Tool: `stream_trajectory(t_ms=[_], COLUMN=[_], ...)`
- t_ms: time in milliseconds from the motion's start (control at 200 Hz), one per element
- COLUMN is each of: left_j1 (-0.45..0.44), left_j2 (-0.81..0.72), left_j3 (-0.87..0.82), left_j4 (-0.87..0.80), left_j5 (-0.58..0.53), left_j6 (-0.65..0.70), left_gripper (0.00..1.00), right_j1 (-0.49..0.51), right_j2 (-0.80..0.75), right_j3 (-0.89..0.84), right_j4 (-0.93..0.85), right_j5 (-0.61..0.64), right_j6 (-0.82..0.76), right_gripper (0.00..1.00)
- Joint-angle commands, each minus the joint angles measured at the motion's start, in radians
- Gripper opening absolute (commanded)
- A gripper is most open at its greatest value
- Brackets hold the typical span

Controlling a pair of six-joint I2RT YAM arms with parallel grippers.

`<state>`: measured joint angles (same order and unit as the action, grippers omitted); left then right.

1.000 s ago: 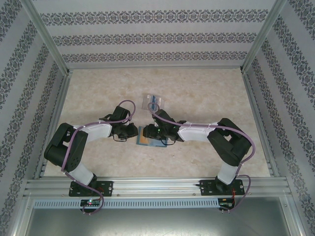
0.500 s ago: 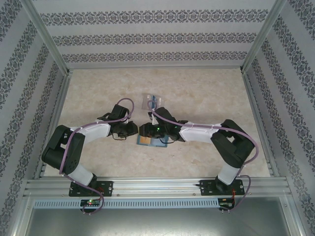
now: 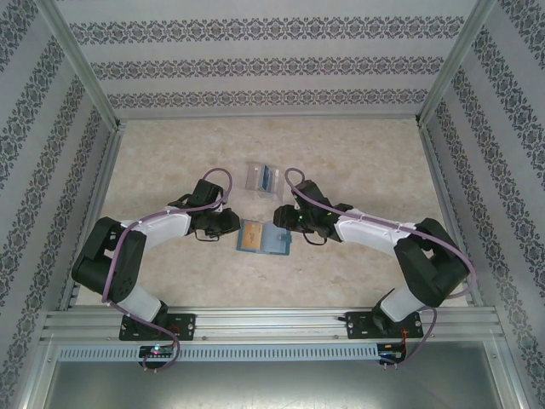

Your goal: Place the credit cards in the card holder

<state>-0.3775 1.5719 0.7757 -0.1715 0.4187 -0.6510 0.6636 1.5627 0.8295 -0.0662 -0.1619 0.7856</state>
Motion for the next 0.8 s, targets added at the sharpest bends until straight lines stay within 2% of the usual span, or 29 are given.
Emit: stream_trajectory(t_ms=[0,410,794], left_j1=[0.009,0.008,0.009], left_j2=[0.005,0.005,-0.003], left_j3=[0.01,-0.004,-0.012], left_j4=[-0.004,0.007,0.007], left_j5=[0.015,0.013,0.009], left_j6=[0.015,0.007,0.007], left_gripper=[0.22,0.23,0.23], right_j1=[-0.001,-0.002,0.005], right_j2=[0.037,0.1,0.09], right_j3=[0.0,0.017,0.008], right_j4=[-0.011,0.057,0.157], right_j5=[-0.004,-0.092,-0.178], right_j6=[0.004,0.013,0.062], right_gripper=[0.44,0.45,0.43])
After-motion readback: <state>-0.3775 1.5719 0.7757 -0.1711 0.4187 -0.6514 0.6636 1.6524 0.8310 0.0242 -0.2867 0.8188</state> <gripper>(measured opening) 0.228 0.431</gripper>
